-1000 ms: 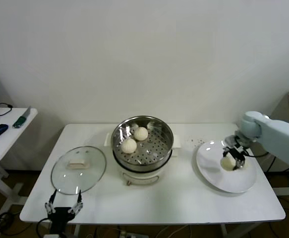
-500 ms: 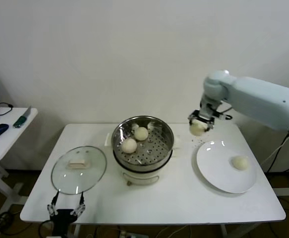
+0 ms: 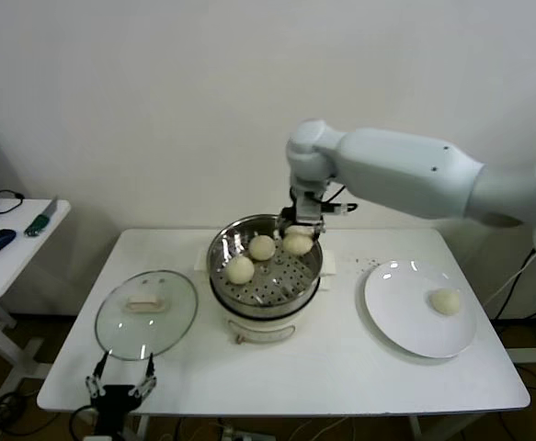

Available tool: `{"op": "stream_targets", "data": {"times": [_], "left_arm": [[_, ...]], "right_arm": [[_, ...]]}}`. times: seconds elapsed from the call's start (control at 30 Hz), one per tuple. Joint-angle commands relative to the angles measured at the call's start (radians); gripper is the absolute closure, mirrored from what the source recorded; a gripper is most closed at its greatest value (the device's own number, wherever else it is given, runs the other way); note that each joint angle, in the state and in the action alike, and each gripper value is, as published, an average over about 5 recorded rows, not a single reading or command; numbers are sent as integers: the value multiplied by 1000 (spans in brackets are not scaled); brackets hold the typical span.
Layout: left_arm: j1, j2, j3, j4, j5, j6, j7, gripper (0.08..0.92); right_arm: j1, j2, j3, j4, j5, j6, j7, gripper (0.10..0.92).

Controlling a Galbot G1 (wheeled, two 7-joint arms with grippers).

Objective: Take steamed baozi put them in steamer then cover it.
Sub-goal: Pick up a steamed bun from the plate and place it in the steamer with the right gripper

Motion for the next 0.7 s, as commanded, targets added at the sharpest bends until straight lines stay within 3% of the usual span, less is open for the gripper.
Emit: {"op": "stream_targets", "data": {"times": [0.03,0.7], "left_arm": [[5,6,-2,-4,1,1,-3,177],[19,7,-2,18,-2,-14,-5,177]], "right_arm": [[-71,133,-18,-5,4,26,3,316],[-109,132,-64,-32,-8,12,7,299]]}}
